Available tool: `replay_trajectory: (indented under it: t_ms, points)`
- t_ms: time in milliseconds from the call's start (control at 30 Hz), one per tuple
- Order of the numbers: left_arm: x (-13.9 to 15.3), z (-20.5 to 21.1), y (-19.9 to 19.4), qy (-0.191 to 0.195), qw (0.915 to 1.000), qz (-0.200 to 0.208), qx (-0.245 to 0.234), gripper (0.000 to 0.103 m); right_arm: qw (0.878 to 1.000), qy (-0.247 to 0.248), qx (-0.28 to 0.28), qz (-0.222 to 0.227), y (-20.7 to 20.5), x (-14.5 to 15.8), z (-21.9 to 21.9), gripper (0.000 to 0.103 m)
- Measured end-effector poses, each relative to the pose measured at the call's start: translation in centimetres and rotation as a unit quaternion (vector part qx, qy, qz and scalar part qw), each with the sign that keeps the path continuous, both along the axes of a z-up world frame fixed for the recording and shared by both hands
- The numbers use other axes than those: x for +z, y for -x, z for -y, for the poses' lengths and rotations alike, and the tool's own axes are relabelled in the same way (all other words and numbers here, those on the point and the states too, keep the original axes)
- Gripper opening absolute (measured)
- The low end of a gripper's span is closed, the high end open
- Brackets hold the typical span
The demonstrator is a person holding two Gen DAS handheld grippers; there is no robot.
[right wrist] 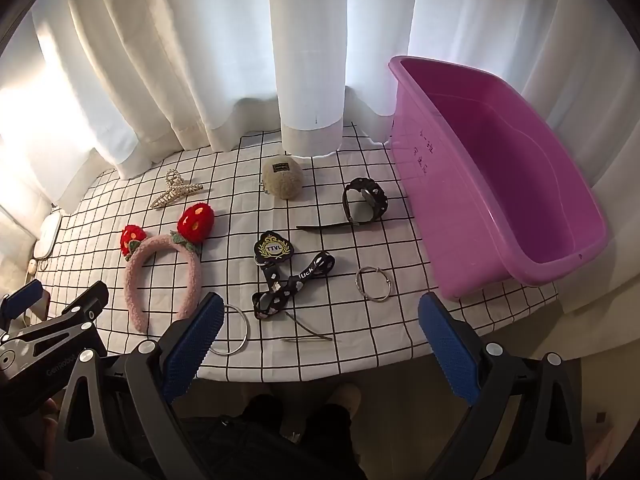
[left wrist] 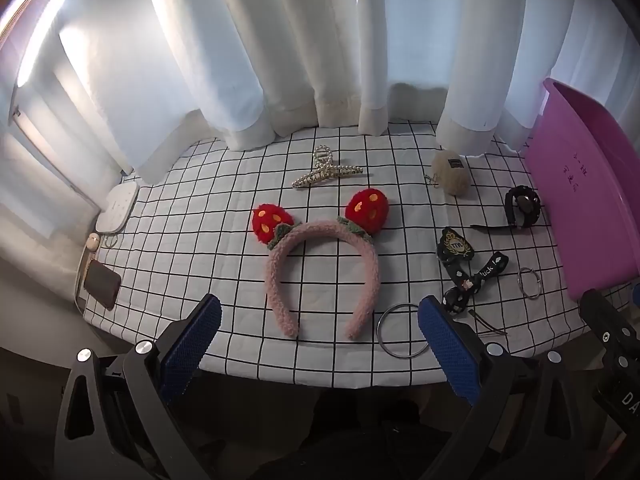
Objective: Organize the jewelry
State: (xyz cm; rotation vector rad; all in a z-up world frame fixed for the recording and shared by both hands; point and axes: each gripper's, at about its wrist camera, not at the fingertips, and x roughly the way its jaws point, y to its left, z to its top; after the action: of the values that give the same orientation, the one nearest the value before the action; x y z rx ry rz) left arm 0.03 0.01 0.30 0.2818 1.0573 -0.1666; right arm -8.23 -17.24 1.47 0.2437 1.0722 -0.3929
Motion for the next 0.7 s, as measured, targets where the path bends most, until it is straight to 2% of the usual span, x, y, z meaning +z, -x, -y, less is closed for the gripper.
replay_trajectory:
  t_ms: [700]
  points:
    - [-0.19,0.21,-0.03,0.000,1.0000,0.002,-0.001,0.097,1.000,0.000,0.000,0.001,-0.22,-0.23,0.16,0.093]
